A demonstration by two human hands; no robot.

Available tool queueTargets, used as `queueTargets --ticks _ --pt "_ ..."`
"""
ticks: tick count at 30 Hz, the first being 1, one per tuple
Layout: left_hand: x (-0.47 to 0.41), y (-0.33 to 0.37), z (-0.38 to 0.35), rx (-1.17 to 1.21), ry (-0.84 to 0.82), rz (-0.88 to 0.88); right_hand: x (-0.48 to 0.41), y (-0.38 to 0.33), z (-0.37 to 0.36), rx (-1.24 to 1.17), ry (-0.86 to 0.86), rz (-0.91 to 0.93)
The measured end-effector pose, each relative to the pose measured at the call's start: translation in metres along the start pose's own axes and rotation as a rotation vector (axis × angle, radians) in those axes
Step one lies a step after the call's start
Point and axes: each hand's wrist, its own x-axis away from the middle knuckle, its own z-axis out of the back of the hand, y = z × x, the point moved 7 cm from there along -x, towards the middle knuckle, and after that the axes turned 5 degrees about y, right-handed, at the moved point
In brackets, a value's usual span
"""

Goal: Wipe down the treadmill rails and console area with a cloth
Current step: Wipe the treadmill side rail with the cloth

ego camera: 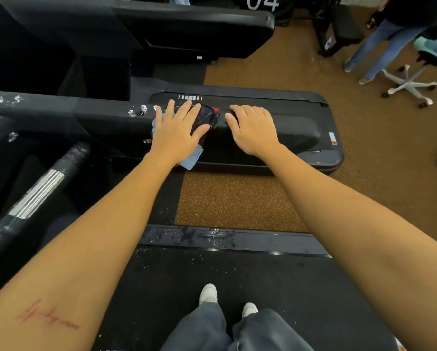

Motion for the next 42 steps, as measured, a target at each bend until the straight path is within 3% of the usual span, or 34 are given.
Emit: queueTargets --ticks 5,10,18,27,32,36,42 --pt "-0.006 -0.024 0.005 0.014 0.025 0.099 0.002 0.002 -0.001 -0.001 -0.028 -0.008" --pt "0.0 0.003 0.0 0.018 0.081 0.263 0.0 0.0 -0.003 0.004 -0.032 -0.034" --pt "0.004 0.01 -0.002 -0.023 0.096 0.034 0.001 0.001 0.0 -0.037 -0.004 -0.043" --pt "-0.003 -0.004 0.002 0.022 0.135 0.208 0.004 -0.002 0.003 -0.03 0.0 -0.049" --pt "0.003 0.041 -0.008 0.033 0.11 -0.026 0.009 -0.01 0.014 -0.05 0.025 0.021" --pt "-0.003 0.027 -0.006 -0.006 0.083 -0.144 0.005 -0.002 0.009 -0.094 0.006 -0.069" --pt "-0.012 0.011 -0.003 0.055 0.065 -0.002 0.006 -0.001 0.006 -0.106 -0.031 -0.087"
